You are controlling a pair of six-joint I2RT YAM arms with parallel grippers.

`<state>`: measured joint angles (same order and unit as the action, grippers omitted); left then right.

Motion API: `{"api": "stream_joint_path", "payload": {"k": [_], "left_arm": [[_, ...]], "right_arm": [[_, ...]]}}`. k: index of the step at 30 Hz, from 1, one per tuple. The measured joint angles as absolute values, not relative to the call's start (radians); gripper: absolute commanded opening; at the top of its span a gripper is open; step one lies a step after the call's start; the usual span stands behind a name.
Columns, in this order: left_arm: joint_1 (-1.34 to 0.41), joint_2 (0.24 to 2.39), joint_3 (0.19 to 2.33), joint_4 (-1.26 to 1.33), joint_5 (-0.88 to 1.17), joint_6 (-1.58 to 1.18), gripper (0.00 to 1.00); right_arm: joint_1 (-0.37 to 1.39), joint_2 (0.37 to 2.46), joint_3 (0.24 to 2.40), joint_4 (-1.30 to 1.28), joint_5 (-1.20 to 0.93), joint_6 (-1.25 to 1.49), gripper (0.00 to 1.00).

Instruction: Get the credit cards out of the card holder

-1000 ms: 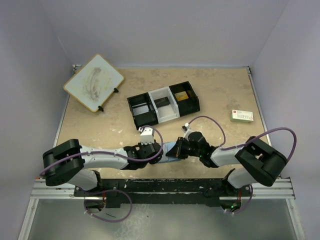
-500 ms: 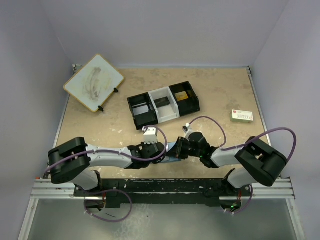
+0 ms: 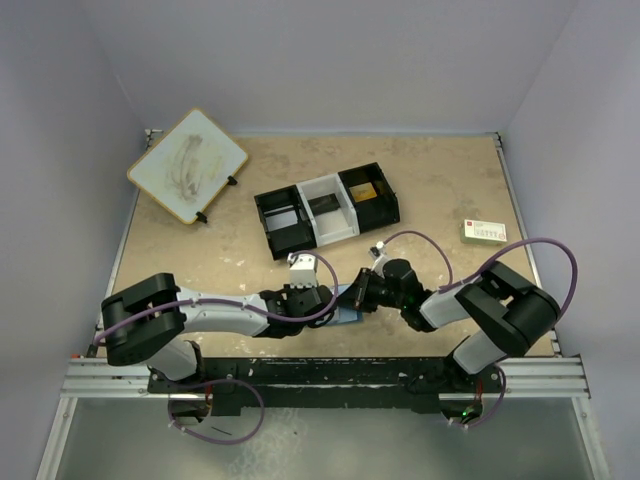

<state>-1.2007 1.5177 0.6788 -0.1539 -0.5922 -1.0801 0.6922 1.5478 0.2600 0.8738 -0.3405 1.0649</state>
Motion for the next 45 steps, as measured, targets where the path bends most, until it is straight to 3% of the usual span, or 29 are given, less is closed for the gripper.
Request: {"api": "stream_joint_path", "payload": {"k": [3,13,24,33,45], "left_arm": [[-1.201,1.52,0.683,-0.157,-0.594,-1.08,0.03],[-1.201,1.528,0.696,-0.176,-0.6,-1.081,0.02],[-1.201,1.535,0.703,-0.182,-0.605,-1.08,0.02],[-1.203,1.547,0.717,-0.191,-0.607,-1.078,0.01],[-1.206,1.55,0.719,-0.193,-0.612,-1.079,0.01]], "right_arm": [[0.686,1.552,0.26,0.886,-0.363,1.063,0.0],[0.649,1.543,0.256,0.877,-0.396,1.031,0.0],[0.621,1.534,0.253,0.854,-0.441,0.985,0.17],[0.621,1.62,0.254,0.954,-0.502,0.989,0.23],[0.62,1.697,0.252,1.069,-0.547,1.029,0.0]]}}
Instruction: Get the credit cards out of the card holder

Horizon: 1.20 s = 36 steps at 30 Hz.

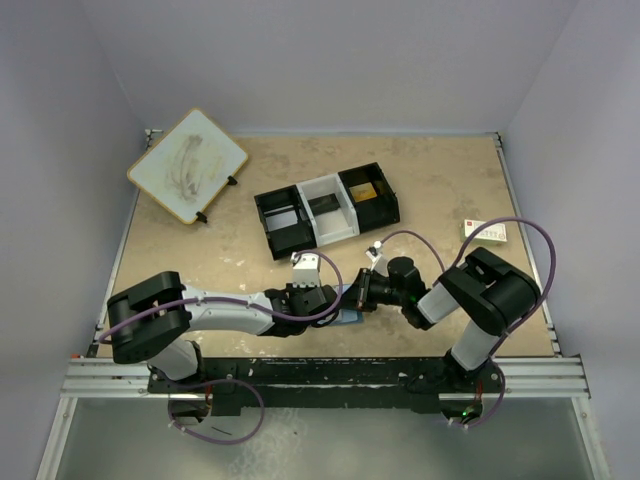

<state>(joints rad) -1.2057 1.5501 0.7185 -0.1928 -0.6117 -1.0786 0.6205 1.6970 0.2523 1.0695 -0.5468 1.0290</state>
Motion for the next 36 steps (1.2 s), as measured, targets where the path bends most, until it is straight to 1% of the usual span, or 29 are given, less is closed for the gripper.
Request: {"api": "stream_joint_path", "payload": {"k": [7,17,23,30,32,36], "left_arm": [[-1.206,1.55,0.719,-0.196,-0.615,-1.079,0.0],[-1.206,1.55,0.719,-0.197,-0.617,-1.081,0.0],[-1.206,1.548,0.719,-0.199,-0.618,-1.081,0.0],[-1.208,1.544,0.718,-0.201,-0.618,-1.081,0.0],[-1.209,1.541,0.718,-0.203,-0.617,-1.081,0.02],[-1.214,1.517,0.711,-0.223,-0.609,-1.081,0.13]], "right_arm": [[0.62,1.686,0.243,1.075,-0.542,1.037,0.0],[0.607,1.606,0.216,1.02,-0.517,1.035,0.0],[0.607,1.477,0.212,0.882,-0.48,1.007,0.0],[0.605,1.238,0.21,0.657,-0.392,0.957,0.0],[0.603,1.172,0.208,0.622,-0.378,0.95,0.0],[0.603,1.065,0.203,0.573,-0.364,0.937,0.0]]}}
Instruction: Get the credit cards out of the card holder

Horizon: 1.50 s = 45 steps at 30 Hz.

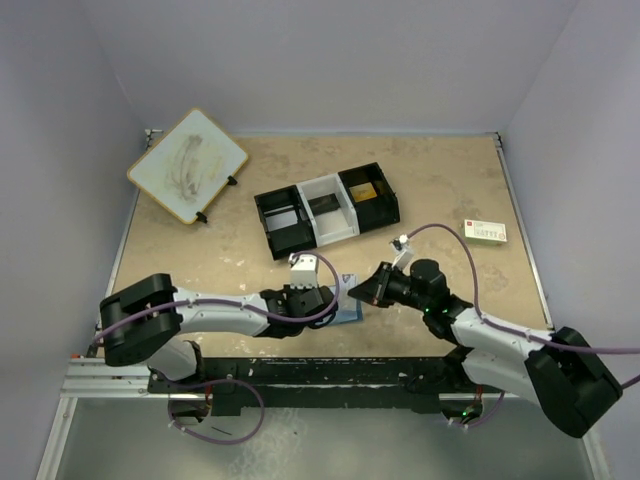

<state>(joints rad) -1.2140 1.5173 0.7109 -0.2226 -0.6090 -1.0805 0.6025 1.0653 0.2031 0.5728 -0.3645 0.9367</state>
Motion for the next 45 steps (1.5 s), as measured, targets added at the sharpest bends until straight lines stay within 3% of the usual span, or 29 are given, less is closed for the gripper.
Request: {"api": "stream_joint_path", "payload": {"k": [5,12,22,32,45], "left_arm": [[-1.214,1.425,0.705,-0.255,-0.6,-1.058,0.38],[-1.196,1.355,0.88,-0.451,-0.656,-0.944,0.61],[-0.962,1.19,0.998,-0.679,-0.741,-0.839,0.69],[-0.474,0.991,0.94,-0.789,-0.768,-0.746,0.71],[-0.458,0.871,0.854,-0.799,-0.836,-0.756,0.72]], "right_arm": [[0.603,0.978,0.185,0.579,-0.348,0.911,0.0],[0.603,0.841,0.16,0.585,-0.348,0.849,0.0],[0.603,0.712,0.161,0.571,-0.35,0.749,0.0],[0.668,0.797,0.26,0.512,-0.344,0.616,0.0],[0.799,1.082,0.61,0.472,-0.218,0.138,0.0]]}}
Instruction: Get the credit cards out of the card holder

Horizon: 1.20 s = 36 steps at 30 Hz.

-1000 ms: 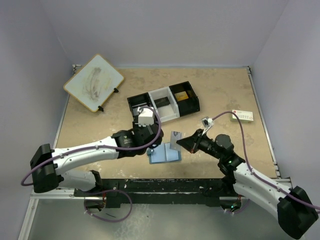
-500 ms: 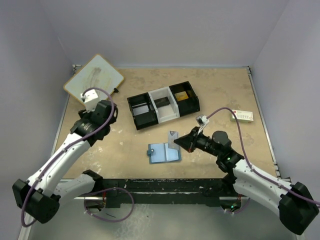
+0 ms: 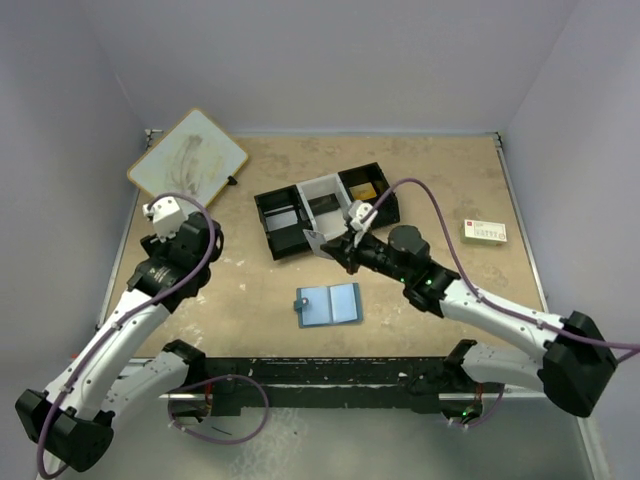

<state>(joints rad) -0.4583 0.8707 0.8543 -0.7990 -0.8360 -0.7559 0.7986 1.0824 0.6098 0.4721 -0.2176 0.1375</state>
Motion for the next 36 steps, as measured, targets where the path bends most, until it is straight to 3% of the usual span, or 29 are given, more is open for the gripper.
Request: {"api": "stream_joint_path", "payload": {"k": [17,36], "left_arm": [[-0.458,0.747,0.854,-0.832,-0.925,-0.793,0.72],[-0.458,0.76,0.854,-0.832,-0.925,-0.793,0.71]], "right_arm": [[0.799,1.704,1.2,0.222,-0.125,-0.419,0.0],[0.83,2.031,1.39,0.264,0.017,-0.815,0.0]]}}
